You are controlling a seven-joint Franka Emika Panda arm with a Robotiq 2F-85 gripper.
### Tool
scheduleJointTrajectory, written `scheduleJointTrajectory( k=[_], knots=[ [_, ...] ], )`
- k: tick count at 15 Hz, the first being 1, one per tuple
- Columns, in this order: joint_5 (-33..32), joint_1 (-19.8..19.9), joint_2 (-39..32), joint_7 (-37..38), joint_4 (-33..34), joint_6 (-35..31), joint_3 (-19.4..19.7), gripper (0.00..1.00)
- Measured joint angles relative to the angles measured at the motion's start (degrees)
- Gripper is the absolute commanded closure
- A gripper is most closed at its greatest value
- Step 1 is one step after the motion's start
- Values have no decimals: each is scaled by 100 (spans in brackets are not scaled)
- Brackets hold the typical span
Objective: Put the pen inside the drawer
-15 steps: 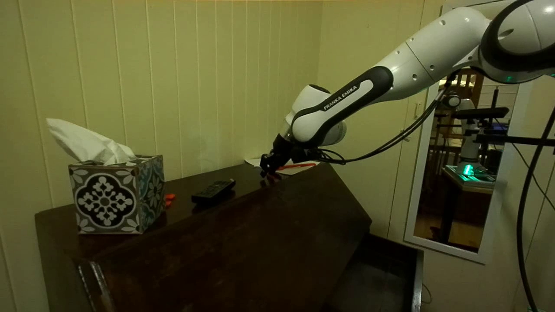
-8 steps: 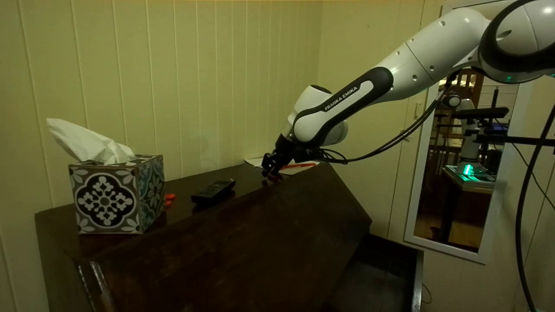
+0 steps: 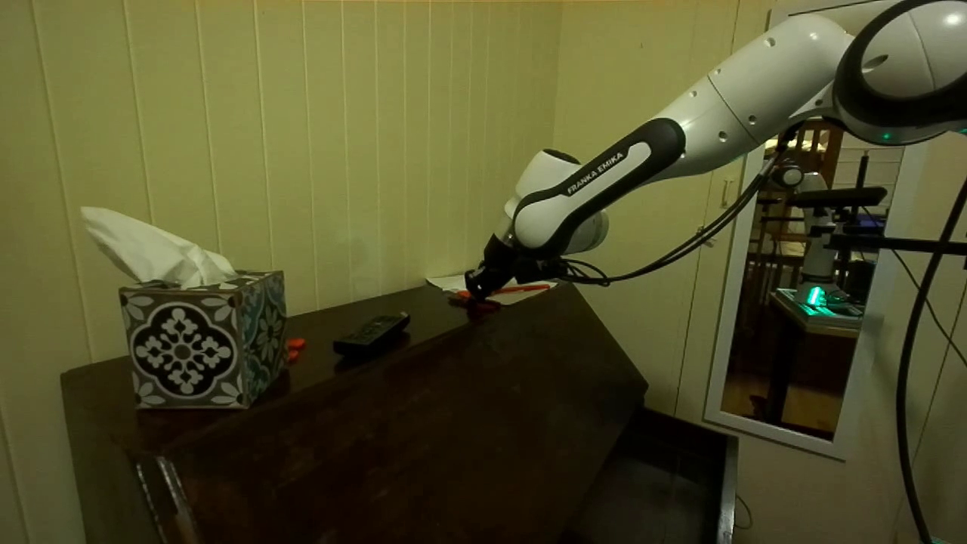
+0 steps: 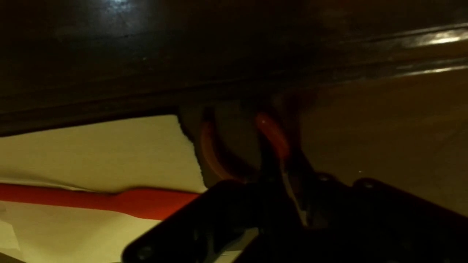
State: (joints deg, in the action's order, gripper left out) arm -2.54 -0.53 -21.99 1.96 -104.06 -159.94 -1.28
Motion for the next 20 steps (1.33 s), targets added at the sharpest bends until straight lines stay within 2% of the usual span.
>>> scheduleJointTrajectory(
  k=[6,8,11,14,17,20],
  knots=[
    [12,-71,27,35,-3,55,46,97],
    [281,-47,153,29,-7,381,-95,97],
    [1298,123,639,-240,-19,1369,-498,97],
    [2383,272,1317,-529,-114,2545,-592,97],
    [3384,441,1993,-1003,-339,3877,-367,97],
    [4028,580,2586,-1559,-846,5219,173,97]
  ],
)
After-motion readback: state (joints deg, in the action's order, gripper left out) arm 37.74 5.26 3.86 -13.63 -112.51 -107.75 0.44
